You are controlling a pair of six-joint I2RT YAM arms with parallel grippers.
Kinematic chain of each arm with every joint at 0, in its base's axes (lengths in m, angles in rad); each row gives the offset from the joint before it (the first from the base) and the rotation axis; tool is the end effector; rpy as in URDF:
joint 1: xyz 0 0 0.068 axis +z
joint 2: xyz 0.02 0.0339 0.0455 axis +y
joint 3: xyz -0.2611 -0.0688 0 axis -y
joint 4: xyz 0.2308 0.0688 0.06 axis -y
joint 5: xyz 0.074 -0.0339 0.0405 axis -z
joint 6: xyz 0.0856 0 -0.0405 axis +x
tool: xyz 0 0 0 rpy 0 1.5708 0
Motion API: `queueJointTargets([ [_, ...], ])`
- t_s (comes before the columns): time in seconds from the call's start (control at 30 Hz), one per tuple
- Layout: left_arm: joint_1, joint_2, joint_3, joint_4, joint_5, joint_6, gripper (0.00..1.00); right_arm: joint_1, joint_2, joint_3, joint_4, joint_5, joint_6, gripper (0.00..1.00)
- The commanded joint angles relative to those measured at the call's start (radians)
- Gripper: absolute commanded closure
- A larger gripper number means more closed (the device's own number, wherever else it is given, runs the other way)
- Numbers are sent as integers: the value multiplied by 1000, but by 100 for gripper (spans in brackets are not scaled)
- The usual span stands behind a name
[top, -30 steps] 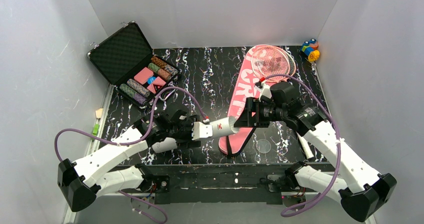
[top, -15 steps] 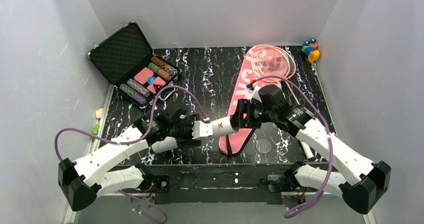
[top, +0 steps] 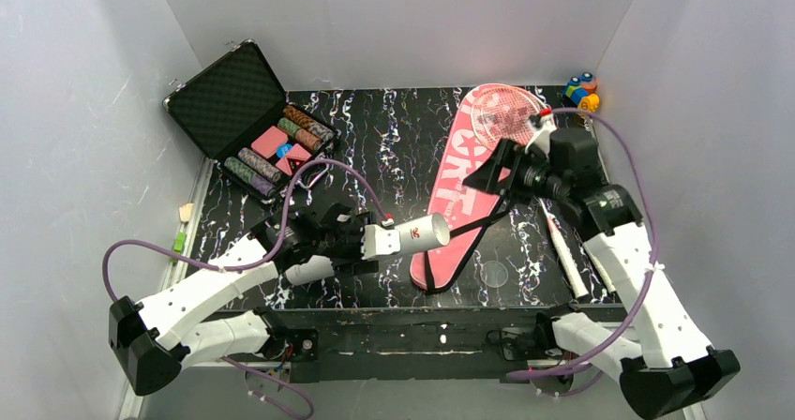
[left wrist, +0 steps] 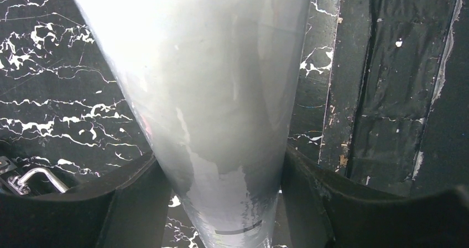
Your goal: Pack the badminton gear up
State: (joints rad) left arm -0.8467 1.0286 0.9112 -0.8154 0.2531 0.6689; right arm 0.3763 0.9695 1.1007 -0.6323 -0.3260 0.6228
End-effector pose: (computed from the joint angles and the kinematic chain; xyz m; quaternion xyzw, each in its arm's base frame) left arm 0.1263 -0.1752 0.2437 0.6762 0.6570 -0.1470 0.2992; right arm 0.2032 0.1098 0.3440 0.0223 0.8527 0.3635 0.3746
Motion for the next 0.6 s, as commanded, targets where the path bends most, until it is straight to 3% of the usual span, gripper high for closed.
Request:
queueJointTargets([
  [0.0,-3,-20,4,19,13,15,52,-51,108,189,-110,56,-68,14],
  [0.1,-3,-15,7,19,11,17,52,-93,242,303,-197,239,-64,14],
  [0.3,-3,-6,9,20,18,14,52,-165,665,668,-443,691,-53,16],
  [0.57,-3,-1,22,4,26,15,52,-214,1076,972,-552,815,-7,21],
])
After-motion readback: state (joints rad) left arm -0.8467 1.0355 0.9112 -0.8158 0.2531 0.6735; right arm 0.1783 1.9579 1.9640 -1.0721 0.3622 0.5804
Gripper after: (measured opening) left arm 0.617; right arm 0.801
